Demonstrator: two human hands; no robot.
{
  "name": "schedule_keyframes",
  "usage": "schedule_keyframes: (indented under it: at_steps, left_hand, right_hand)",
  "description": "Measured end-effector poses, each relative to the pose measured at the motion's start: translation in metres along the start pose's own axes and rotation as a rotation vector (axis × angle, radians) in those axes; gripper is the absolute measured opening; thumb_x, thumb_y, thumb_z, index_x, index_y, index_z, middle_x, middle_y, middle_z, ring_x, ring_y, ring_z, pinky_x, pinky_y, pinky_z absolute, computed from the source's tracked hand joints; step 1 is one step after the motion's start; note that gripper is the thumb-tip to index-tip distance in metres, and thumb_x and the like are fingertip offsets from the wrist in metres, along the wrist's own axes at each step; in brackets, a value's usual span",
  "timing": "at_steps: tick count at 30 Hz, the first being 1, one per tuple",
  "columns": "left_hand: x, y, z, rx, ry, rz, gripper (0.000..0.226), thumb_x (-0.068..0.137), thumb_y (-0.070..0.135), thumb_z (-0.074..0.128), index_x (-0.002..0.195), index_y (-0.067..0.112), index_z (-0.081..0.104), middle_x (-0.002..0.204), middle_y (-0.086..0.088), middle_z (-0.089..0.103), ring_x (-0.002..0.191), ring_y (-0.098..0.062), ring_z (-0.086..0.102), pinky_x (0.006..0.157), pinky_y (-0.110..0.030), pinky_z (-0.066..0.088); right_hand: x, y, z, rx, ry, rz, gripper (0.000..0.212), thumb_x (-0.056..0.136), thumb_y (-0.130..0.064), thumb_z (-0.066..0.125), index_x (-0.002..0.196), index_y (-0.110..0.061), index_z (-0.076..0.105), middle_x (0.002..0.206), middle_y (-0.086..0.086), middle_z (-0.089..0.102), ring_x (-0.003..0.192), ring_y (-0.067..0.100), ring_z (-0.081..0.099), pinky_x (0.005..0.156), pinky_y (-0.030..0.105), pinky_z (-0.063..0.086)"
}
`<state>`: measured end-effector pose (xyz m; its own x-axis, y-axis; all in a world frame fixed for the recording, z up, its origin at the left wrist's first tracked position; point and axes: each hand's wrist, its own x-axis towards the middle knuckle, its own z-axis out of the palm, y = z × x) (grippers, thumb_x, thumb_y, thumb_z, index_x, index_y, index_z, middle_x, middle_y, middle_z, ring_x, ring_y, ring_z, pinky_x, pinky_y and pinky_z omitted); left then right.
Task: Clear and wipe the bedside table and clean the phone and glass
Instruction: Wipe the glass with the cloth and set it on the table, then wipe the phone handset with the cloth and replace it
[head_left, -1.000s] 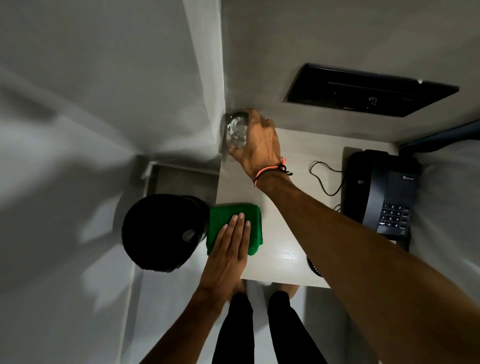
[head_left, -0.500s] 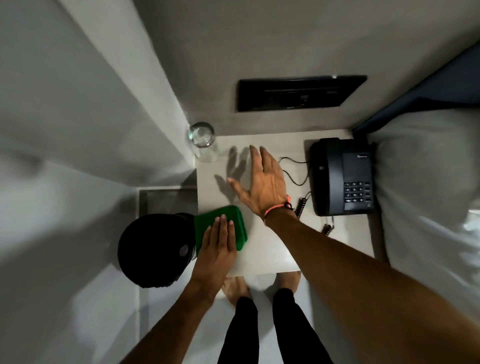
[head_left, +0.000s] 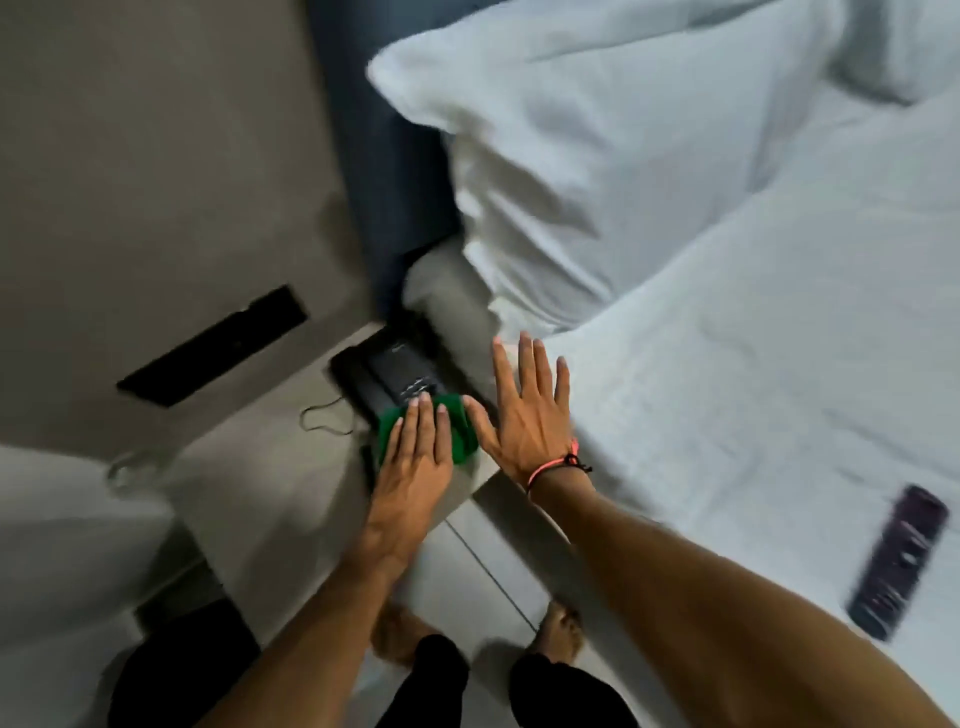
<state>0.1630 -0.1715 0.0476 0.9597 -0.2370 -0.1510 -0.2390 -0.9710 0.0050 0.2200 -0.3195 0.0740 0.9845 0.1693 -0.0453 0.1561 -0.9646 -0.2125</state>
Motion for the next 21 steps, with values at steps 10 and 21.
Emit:
schedule_keyframes:
  at_steps: [10,21]
  left_hand:
    - [0.091,0.204,-0.09,0.145,0.236,0.473,0.074,0.078,-0.018,0.056,0.147,-0.012,0.029,0.152,-0.037,0.031,0.14,-0.048,0.037,0.11,-0.053,0.042]
    - [0.092,0.355,-0.076,0.105,0.189,0.835,0.082,0.074,-0.016,0.057,0.148,-0.008,0.024,0.153,-0.033,0.033,0.142,-0.043,0.037,0.112,-0.048,0.041]
  right_hand:
    - [-0.093,0.252,-0.088,-0.06,0.143,0.606,0.071,0.099,-0.051,0.036,0.158,-0.019,0.013,0.163,0.021,0.01,0.151,0.038,0.011,0.121,0.058,0.008]
    - [-0.205,0.367,-0.071,0.129,-0.088,1.336,0.087,0.094,-0.029,0.054,0.155,-0.002,-0.001,0.161,0.03,0.004,0.151,0.038,0.008,0.117,0.06,0.015]
